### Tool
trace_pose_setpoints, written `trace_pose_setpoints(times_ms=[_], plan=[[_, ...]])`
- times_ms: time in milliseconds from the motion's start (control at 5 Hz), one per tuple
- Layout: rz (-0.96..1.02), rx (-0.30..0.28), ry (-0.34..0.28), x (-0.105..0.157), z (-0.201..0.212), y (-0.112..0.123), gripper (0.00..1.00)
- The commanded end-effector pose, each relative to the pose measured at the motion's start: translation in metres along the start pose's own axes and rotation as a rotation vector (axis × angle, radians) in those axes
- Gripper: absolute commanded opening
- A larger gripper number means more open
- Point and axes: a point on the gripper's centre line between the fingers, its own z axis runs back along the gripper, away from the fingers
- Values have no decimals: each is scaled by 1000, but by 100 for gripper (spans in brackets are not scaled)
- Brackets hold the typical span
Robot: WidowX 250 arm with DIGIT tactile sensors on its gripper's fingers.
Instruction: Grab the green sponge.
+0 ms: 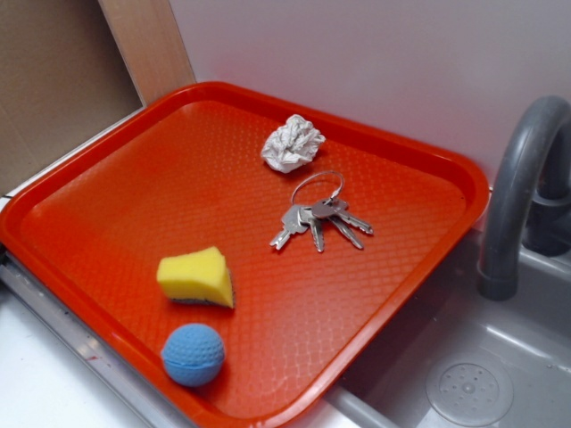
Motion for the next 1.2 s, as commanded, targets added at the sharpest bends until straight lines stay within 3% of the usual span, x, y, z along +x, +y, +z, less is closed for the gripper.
trace_pose_setpoints(times_ms=[0, 400, 800, 1000], plan=[[0, 0, 0, 0, 0, 0, 100], [-228, 12, -47, 19, -15, -52, 100], [-636, -181, -236, 9, -31, -146, 100], [-765, -159, -235, 4, -59, -192, 100]])
